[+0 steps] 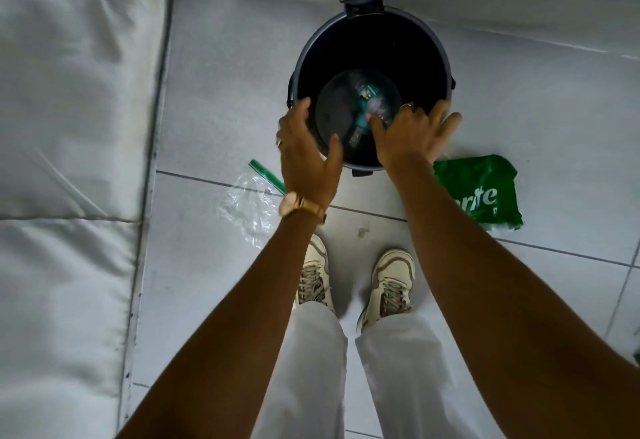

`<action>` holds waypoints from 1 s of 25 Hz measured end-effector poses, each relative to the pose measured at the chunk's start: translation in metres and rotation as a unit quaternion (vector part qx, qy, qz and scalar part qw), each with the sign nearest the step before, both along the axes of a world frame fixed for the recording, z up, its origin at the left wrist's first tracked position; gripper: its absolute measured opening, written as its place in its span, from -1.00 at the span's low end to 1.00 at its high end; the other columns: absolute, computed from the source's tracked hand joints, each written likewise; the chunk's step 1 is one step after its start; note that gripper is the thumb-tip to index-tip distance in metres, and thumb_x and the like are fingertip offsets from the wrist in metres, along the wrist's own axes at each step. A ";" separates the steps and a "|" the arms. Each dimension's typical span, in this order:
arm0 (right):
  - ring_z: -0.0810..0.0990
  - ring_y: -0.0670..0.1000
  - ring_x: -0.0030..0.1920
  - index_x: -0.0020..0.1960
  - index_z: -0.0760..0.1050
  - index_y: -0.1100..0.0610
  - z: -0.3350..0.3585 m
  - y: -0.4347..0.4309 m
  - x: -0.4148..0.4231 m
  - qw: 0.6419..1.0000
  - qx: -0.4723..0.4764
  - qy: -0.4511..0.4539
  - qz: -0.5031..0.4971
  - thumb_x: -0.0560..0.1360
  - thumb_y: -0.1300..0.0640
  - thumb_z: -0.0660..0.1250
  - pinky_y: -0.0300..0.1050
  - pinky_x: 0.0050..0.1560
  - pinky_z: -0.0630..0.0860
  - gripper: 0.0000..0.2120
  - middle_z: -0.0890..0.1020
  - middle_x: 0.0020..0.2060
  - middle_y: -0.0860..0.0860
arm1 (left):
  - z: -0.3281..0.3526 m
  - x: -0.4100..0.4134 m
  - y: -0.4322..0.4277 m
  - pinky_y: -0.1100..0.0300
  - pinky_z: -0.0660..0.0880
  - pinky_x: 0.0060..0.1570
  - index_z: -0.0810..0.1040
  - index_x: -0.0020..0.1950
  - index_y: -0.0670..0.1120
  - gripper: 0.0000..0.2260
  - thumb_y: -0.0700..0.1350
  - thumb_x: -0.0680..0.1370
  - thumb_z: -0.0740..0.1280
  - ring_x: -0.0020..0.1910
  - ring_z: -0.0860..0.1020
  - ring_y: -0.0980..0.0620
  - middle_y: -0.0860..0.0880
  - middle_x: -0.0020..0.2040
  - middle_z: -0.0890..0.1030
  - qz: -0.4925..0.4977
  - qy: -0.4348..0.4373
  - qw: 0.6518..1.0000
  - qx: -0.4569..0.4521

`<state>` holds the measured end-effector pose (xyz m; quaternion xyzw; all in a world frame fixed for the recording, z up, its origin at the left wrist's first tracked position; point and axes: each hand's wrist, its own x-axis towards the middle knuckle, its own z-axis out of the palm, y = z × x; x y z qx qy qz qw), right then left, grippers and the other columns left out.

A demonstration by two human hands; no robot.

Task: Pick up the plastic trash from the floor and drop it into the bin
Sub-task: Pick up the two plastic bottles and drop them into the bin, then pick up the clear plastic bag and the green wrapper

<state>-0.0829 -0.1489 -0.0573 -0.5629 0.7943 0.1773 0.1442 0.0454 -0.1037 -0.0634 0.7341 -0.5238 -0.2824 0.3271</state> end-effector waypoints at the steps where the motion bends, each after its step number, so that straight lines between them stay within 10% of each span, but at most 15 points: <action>1: 0.27 0.21 0.41 0.25 0.50 0.22 0.001 0.003 0.008 1.000 -0.014 -0.006 0.003 0.57 -0.30 0.04 0.17 0.41 0.15 -0.36 0.53 0.26 0.20 | -0.006 0.011 0.017 0.21 0.50 0.00 0.40 0.32 -0.24 -0.51 -0.19 0.44 0.46 0.13 0.52 -0.09 -0.25 0.27 0.47 0.029 -0.014 0.999 -0.001; 6: 0.56 0.16 0.05 0.11 0.60 0.18 0.004 0.058 0.064 0.928 -0.269 -0.228 0.117 0.57 -0.03 0.22 0.03 0.06 0.46 -0.67 0.64 0.01 0.15 | -0.065 0.080 0.106 -0.12 0.49 0.16 0.32 0.32 -0.20 -0.48 -0.08 0.46 0.44 0.25 0.42 -0.28 -0.26 0.31 0.34 0.104 -0.140 0.929 0.326; 9: 0.59 0.01 -0.14 0.03 0.61 0.20 -0.019 0.102 0.095 0.878 -0.213 -0.391 0.175 0.58 0.01 0.19 -0.14 -0.13 0.51 -0.68 0.69 -0.14 0.08 | -0.098 0.107 0.124 -0.24 0.36 0.27 0.07 0.49 -0.14 -0.27 0.13 0.51 0.37 0.38 0.27 -0.35 -0.26 0.42 0.18 0.134 -0.132 0.832 0.522; 15: 0.64 0.04 -0.23 0.00 0.61 0.22 -0.075 0.147 0.095 0.909 -0.097 -0.365 0.178 0.57 0.05 0.26 -0.21 -0.30 0.50 -0.74 0.70 -0.29 0.11 | -0.161 0.122 0.093 -0.22 0.45 0.28 -0.17 0.49 -0.02 -0.04 0.18 0.40 0.47 0.31 0.43 -0.34 -0.30 0.43 0.36 0.244 0.117 0.797 0.539; 21: 0.62 0.05 -0.09 0.10 0.54 0.17 -0.087 0.123 0.086 0.928 -0.070 -0.333 0.154 0.61 0.02 0.21 -0.17 -0.23 0.48 -0.75 0.70 -0.17 0.10 | -0.179 0.103 0.087 -0.12 0.43 0.23 0.08 0.47 -0.19 -0.11 0.24 0.40 0.45 0.30 0.43 -0.30 -0.29 0.35 0.42 0.142 -0.032 0.843 0.517; 25: 0.65 0.05 -0.06 0.13 0.52 0.14 -0.093 0.117 0.089 0.938 -0.067 -0.312 0.136 0.62 0.02 0.20 -0.14 -0.17 0.56 -0.77 0.71 -0.10 0.08 | -0.185 0.095 0.092 -0.11 0.46 0.11 0.26 0.35 -0.16 -0.52 0.04 0.56 0.33 0.21 0.51 -0.28 -0.26 0.24 0.53 0.086 -0.128 0.866 0.477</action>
